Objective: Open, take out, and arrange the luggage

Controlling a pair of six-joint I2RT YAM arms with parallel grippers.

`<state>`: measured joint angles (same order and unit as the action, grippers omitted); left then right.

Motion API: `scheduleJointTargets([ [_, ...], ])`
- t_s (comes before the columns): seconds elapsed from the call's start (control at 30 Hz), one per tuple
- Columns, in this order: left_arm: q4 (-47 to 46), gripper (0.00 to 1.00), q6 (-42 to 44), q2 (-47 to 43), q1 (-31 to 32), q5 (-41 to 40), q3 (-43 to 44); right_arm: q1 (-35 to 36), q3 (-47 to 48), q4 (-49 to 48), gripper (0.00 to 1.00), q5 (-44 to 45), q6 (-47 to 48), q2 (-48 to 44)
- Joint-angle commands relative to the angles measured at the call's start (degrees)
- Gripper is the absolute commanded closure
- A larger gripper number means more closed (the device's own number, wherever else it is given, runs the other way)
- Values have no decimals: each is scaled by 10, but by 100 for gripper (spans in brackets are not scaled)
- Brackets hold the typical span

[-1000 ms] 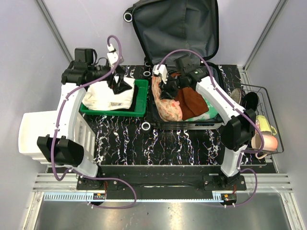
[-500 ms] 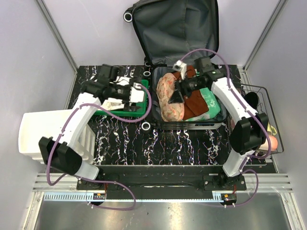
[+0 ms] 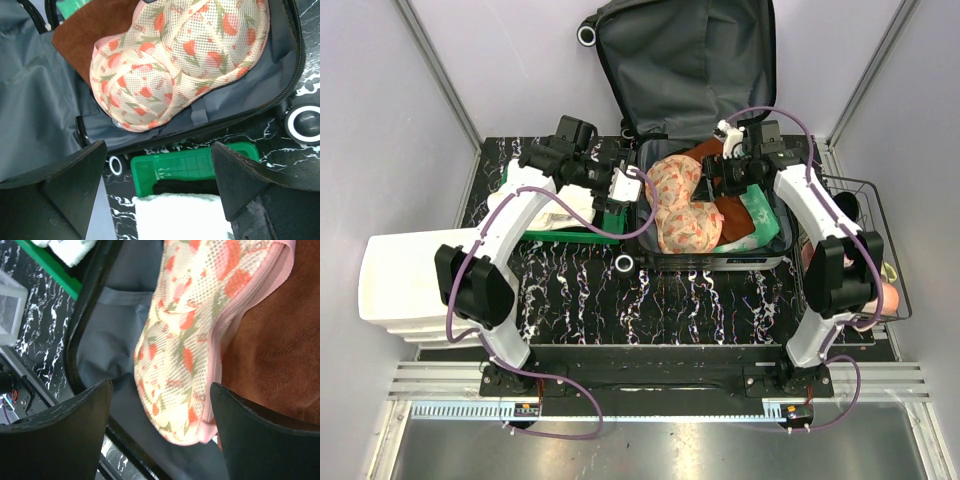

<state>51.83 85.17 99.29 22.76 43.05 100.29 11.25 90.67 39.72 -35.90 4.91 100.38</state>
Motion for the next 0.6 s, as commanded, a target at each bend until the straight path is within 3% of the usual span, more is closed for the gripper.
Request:
scheduleJointTargets([
  [0.0,-63,9,-55,-51,-11,5,-56,11,29,-35,12,28,-27,63],
  [0.17,-116,8,-189,-77,-38,22,-81,16,86,-2,18,29,-15,131],
  [0.3,-161,9,-341,-88,-73,34,-92,16,131,7,57,-21,-16,139],
  [0.33,-196,9,-425,-92,-88,34,-98,16,136,3,77,-35,-25,134],
  [0.4,-226,9,-508,-94,-104,41,-104,17,151,-19,97,-76,-38,115],
  [0.47,-256,9,-611,-90,-125,69,-103,17,157,-52,100,-107,-61,99],
  [0.57,-263,7,-642,-93,-133,116,-100,18,167,-74,100,-149,-53,70],
])
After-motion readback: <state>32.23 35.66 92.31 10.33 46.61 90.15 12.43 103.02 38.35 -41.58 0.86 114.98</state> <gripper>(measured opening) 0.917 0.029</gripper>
